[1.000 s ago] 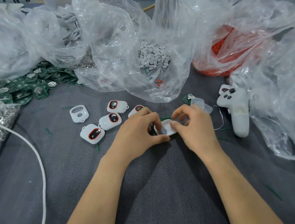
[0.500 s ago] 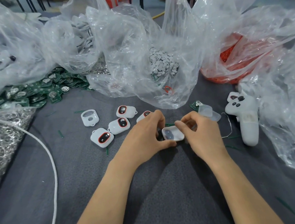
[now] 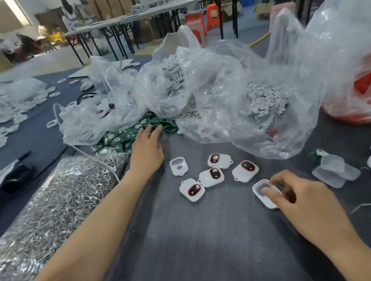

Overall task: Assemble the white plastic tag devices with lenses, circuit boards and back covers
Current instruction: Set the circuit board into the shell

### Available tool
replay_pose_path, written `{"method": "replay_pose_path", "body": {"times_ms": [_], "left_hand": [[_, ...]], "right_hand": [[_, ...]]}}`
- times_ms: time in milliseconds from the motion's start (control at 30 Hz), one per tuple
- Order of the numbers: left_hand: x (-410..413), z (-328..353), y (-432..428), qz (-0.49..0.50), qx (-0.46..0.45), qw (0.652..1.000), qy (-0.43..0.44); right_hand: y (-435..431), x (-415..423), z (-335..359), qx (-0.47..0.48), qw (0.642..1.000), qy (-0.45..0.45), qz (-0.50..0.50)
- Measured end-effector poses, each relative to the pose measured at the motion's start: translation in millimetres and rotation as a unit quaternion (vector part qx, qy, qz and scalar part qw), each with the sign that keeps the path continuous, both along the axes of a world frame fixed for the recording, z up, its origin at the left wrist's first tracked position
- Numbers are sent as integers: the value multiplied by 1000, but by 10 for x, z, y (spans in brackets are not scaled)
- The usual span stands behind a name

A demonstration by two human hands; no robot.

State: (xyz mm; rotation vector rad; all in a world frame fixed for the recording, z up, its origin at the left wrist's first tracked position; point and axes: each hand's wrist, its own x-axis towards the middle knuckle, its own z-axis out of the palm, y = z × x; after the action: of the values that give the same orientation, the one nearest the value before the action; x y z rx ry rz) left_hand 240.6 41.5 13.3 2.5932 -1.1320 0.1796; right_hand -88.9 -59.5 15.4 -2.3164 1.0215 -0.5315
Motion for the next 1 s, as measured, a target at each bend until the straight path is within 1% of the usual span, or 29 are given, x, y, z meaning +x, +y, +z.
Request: {"method": "replay_pose_path", "body": {"times_ms": [33,67,133,233,267,333,367,433,467,500,533,567,600,633,700,733,867,1000], "left_hand": [[109,-35,-12,11,50,999,-2],[170,-73,-34,22,77,997,-4],[179,-149,-69,40,64,997,-31],[103,-219,-59,21,-21,995,-96],[84,-218,-30,20,-54,994,-94],[24,-164,35,28,-127,990,-59],[-33,-117,56,28,-170,984,-42],[-252,34,50,20,-273,962,-27],[-422,130,22,15,-325,945,-5],[-634,227,-13,3,-382,923,50],[-880,308,-60,-26,-434,890,138],[-1138,359,-113,-68,-463,853,232],[-1392,371,-176,-108,-469,820,309],[-1630,344,-248,-139,-460,798,363],[-2016,232,-380,-180,-432,766,441],[-2143,184,-423,-190,-418,757,464],[-2198,67,-450,-208,-375,754,498],[-2124,14,-377,-222,-373,742,510]], "right_hand": [[15,5,6,5,1000,0,7],[25,7,10,7,1000,3,14],[31,7,18,11,1000,1,21],[29,6,28,14,999,-24,22],[27,5,22,11,999,-34,23],[28,5,2,-1,998,-60,24],[25,2,-8,-6,997,-77,22],[15,-3,-19,-3,992,-121,15],[4,-3,-21,1,989,-144,12],[-6,-2,-24,12,986,-167,8],[-13,1,-23,38,980,-193,2],[-21,6,-16,80,971,-227,-5],[-24,9,-1,130,955,-267,-10],[-31,8,15,173,937,-304,-19],[-65,-12,44,220,909,-352,-33],[-88,-25,53,229,903,-363,-35],[-166,-54,53,247,899,-360,-26],[-150,-17,41,288,889,-357,3]]}}
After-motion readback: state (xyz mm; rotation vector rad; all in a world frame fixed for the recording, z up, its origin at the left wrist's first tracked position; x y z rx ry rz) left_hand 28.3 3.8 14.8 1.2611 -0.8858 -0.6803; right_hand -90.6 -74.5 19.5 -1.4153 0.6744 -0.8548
